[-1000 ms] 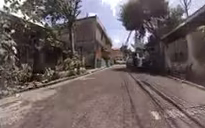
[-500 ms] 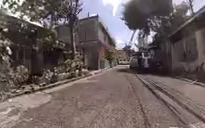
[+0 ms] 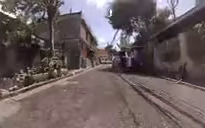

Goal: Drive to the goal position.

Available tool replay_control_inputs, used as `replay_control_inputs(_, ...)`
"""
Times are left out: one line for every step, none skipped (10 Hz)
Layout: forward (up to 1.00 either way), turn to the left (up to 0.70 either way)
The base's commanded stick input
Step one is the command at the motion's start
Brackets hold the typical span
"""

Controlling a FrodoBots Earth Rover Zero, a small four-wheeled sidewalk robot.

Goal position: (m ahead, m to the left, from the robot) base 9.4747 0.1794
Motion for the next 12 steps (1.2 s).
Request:
replay_control_inputs(0.70,0.08)
replay_control_inputs(0.70,0.08)
replay_control_inputs(0.70,0.08)
replay_control_inputs(0.70,0.08)
replay_control_inputs(0.70,0.08)
replay_control_inputs(0.70,0.08)
replay_control_inputs(0.70,0.08)
replay_control_inputs(0.70,0.08)
replay_control_inputs(0.70,0.08)
replay_control_inputs(0.70,0.08)
replay_control_inputs(0.70,0.08)
replay_control_inputs(0.70,0.08)
